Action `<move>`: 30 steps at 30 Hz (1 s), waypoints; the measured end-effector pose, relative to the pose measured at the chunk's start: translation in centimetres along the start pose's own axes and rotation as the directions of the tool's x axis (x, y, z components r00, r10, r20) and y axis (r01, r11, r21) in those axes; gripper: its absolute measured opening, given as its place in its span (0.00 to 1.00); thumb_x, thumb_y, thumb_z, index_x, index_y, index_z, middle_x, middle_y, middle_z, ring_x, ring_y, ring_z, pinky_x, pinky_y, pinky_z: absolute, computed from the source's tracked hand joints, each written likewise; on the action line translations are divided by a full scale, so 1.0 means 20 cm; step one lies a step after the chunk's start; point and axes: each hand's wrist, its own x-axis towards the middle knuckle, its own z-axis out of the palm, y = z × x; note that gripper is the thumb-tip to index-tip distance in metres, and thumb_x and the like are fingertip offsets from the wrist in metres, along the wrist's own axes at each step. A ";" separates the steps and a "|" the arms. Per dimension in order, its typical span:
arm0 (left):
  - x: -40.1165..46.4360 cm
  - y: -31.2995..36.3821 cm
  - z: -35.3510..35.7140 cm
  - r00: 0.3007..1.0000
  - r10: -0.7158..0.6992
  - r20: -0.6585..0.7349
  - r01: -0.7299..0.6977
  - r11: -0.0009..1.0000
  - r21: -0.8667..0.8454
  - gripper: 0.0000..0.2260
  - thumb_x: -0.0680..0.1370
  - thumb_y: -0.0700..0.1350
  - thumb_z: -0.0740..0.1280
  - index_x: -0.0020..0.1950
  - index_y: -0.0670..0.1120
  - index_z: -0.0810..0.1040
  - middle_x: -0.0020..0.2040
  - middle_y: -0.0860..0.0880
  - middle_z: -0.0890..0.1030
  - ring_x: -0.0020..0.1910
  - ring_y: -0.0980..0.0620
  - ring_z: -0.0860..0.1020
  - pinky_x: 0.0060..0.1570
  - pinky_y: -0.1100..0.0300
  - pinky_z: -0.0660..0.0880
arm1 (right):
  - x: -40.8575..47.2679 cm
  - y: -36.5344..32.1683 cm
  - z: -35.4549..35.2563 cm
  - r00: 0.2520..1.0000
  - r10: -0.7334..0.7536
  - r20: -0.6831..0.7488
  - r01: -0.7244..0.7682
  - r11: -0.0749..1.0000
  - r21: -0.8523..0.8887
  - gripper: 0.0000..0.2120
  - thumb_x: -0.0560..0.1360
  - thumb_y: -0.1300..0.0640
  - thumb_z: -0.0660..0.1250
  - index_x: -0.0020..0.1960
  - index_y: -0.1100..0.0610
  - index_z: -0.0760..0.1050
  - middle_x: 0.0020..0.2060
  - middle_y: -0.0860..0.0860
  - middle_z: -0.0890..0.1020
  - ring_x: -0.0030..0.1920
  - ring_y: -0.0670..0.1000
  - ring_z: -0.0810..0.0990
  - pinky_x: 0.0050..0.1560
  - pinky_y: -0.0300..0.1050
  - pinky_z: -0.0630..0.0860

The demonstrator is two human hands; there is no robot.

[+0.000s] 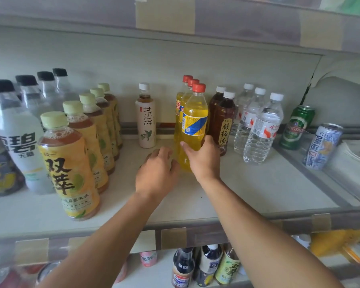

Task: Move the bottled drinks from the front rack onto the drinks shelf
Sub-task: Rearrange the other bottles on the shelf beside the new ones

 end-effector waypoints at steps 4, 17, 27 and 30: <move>0.00 -0.01 0.00 1.000 -0.009 0.009 0.009 1.000 -0.005 0.11 0.79 0.49 0.61 0.60 0.49 0.73 0.56 0.50 0.79 0.53 0.45 0.76 0.44 0.53 0.76 | 0.00 0.00 0.01 1.000 0.004 0.004 -0.004 1.000 -0.017 0.24 0.70 0.44 0.76 0.53 0.59 0.72 0.47 0.52 0.78 0.45 0.51 0.75 0.43 0.42 0.69; -0.03 0.00 -0.02 1.000 -0.011 0.009 0.011 1.000 0.007 0.12 0.79 0.49 0.62 0.62 0.49 0.73 0.57 0.50 0.79 0.55 0.45 0.76 0.46 0.52 0.77 | -0.02 0.01 -0.02 0.992 0.027 0.122 -0.017 0.996 -0.084 0.27 0.71 0.43 0.74 0.59 0.60 0.70 0.54 0.55 0.79 0.54 0.57 0.78 0.46 0.44 0.71; -0.11 0.04 -0.11 0.998 0.063 0.007 -0.063 0.998 0.020 0.11 0.78 0.51 0.62 0.59 0.50 0.73 0.54 0.51 0.80 0.50 0.44 0.78 0.44 0.52 0.76 | -0.24 -0.01 -0.21 0.993 -0.034 0.116 0.044 0.996 -0.082 0.23 0.76 0.47 0.70 0.66 0.55 0.71 0.61 0.51 0.79 0.61 0.51 0.76 0.56 0.42 0.70; -0.18 0.07 -0.16 0.993 0.115 0.002 -0.114 0.993 -0.018 0.10 0.78 0.50 0.63 0.58 0.50 0.74 0.54 0.53 0.80 0.50 0.45 0.78 0.46 0.51 0.76 | -0.36 -0.03 -0.28 0.992 -0.109 0.068 0.116 0.987 -0.115 0.21 0.77 0.50 0.69 0.67 0.56 0.72 0.60 0.51 0.79 0.60 0.51 0.77 0.57 0.42 0.71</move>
